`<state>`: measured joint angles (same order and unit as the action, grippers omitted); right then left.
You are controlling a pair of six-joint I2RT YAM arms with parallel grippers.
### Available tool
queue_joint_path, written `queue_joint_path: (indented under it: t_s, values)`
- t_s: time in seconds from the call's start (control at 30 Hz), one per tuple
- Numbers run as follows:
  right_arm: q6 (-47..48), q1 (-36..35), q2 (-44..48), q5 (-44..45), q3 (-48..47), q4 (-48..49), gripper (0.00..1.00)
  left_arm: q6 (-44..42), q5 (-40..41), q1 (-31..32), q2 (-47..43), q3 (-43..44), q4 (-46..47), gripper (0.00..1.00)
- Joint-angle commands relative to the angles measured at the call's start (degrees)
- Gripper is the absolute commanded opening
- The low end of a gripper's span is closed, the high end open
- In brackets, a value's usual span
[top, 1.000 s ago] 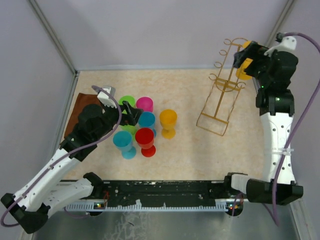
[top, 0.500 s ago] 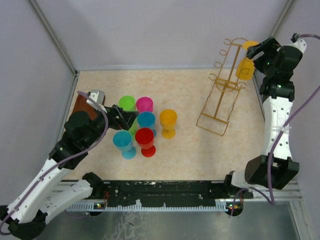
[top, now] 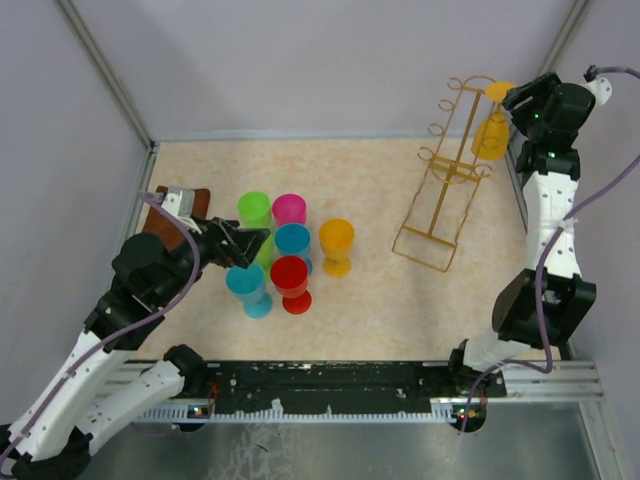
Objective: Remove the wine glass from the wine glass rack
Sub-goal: Pick up the wine glass from the wine rack.
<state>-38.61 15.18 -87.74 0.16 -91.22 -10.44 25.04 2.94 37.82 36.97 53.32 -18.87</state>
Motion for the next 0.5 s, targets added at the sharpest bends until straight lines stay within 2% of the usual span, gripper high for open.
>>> queue_joint_path:
  t_s: [0.0, 0.17, 0.3, 0.47]
  values:
    - [-1.4, 0.4, -2.0, 0.7, -4.8, 2.1, 0.61, 0.7, -0.1, -0.2, -0.9, -0.3, -1.0, 0.99]
    - [-2.4, 0.8, -4.9, 0.8, -6.6, 2.4, 0.53, 0.8, -0.8, -0.2, -1.0, 0.1, -1.1, 1.0]
    - [-3.5, 1.2, -6.4, -0.8, -8.9, 2.3, 0.53, 0.6, -0.5, -0.2, -0.9, 0.4, -1.7, 0.99]
    - [-4.3, 1.3, -9.4, -1.3, -10.3, 2.0, 0.46, 1.1, -1.2, -0.2, -0.4, 0.1, -1.3, 0.99]
